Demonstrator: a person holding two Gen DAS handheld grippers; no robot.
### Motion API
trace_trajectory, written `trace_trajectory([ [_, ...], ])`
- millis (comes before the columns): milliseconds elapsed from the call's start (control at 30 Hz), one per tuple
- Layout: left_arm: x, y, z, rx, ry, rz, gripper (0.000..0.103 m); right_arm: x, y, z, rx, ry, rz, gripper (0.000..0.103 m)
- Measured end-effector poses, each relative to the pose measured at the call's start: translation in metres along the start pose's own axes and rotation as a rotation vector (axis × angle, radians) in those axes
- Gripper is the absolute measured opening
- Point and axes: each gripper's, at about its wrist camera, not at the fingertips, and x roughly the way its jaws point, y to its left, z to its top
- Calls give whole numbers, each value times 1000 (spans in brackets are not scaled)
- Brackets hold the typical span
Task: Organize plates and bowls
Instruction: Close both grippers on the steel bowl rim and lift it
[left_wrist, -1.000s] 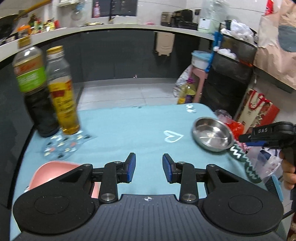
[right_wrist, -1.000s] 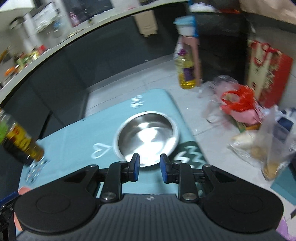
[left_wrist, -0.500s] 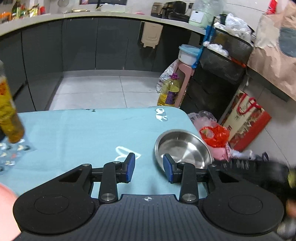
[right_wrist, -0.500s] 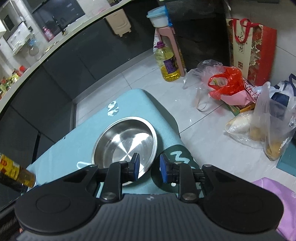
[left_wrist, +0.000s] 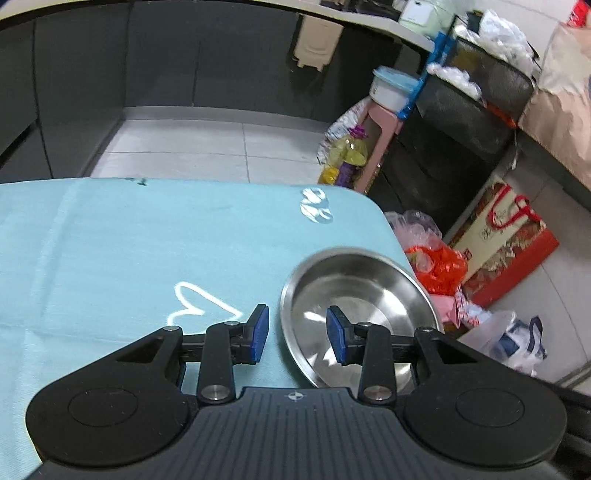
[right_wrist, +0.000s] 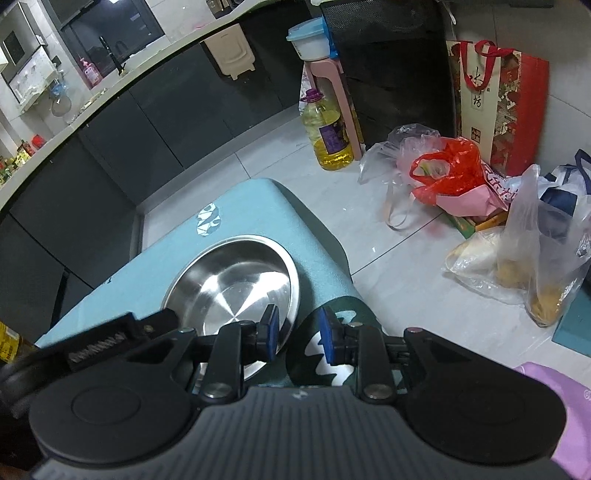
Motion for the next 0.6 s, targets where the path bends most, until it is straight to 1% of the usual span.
trace_trajectory([
  [67, 5, -1, -1, -1, 31, 3, 30, 1, 2, -1, -12, -3, -4, 22],
  [100, 7, -1, -1, -12, 50, 8, 24, 2, 3, -2, -19, -2, -6, 22],
  [133, 7, -1, -2, -15, 40, 12, 20, 3, 5, -2, -29, 3, -4, 22],
  [167, 7, -1, -2, -11, 43, 23, 15, 5, 5, -3, -37, 10, 2, 17],
  [200, 6, -1, -2, -5, 50, 23, 13, 6, 6, -3, -47, 21, 13, 11],
  [333, -4, 6, -2, -26, 61, 6, 13, 0, 11, -6, -76, 20, 6, 12],
  [600, -61, 16, -7, 14, -18, 22, 13, -31, 30, -14, -121, -14, 64, 12],
])
